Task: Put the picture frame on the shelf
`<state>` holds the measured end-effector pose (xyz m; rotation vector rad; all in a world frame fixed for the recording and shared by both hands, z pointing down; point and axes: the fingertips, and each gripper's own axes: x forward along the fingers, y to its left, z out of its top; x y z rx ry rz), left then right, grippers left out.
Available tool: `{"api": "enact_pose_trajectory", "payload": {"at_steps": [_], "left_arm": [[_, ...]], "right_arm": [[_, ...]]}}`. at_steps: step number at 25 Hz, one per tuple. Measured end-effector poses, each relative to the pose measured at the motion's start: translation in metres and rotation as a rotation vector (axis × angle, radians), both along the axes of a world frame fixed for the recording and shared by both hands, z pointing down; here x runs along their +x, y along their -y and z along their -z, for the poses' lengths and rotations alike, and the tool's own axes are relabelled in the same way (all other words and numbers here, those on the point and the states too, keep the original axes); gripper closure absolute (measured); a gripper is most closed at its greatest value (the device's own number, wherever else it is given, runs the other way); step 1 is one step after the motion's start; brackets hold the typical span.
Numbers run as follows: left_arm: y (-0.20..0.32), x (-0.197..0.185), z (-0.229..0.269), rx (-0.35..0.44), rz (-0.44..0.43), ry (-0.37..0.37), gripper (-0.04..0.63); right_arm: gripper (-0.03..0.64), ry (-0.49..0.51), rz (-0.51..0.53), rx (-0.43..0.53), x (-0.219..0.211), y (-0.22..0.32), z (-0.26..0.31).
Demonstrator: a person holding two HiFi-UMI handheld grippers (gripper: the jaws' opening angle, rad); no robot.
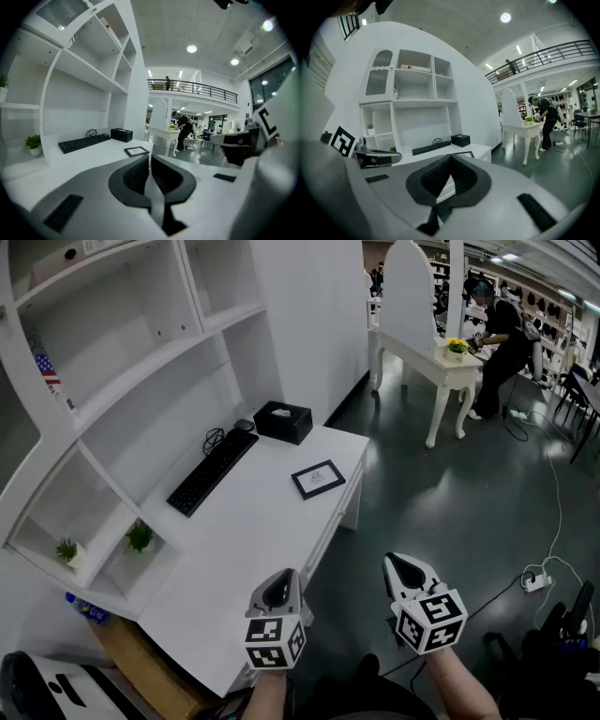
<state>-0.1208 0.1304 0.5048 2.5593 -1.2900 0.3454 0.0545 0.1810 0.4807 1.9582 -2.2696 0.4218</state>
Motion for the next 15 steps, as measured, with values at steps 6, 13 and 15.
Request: {"api": "enact_pose_trajectory", "payload": {"at_steps": [6,13,15], "left_arm": [[0.012,0.022,0.0,-0.007,0.016,-0.001,0.571],[0.021,0.041,0.002,-0.016,0.065,-0.004,0.569],[0.023,0.047,0.004,-0.019,0.078,-0.012,0.568]], "right_arm": [[0.617,0.0,0.026,0.001,0.02,0.012,0.001],[0.614,0.025,0.068,0.023,0.046,0.023,0.003],[0.611,0.04,0.08,0.021,0.054,0.026,0.001]]}}
